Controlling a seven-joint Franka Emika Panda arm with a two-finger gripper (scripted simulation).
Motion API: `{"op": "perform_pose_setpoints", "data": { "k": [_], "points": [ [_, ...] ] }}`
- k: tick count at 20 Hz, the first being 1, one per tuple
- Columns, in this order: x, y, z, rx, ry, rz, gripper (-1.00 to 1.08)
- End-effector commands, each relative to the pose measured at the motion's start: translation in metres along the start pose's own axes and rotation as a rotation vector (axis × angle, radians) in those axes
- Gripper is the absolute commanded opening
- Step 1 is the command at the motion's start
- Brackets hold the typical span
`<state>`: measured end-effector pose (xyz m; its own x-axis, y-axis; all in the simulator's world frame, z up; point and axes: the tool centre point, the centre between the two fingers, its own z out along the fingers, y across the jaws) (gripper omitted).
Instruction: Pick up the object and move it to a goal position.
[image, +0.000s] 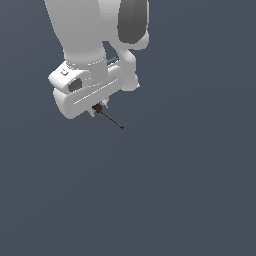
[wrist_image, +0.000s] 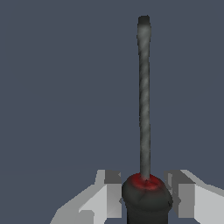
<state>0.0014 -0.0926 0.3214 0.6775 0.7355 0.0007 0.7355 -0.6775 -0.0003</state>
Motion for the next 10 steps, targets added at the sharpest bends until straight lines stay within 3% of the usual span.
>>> {"op": "perform_pose_setpoints", "data": {
  "k": [1,10],
  "points": [
    [-0.014,0.003,-0.026,0.0,0.0,-0.001,-1.0],
    [-0.048,0.014,-0.091,0.0,0.0,0.0,-1.0]
  ]
}}
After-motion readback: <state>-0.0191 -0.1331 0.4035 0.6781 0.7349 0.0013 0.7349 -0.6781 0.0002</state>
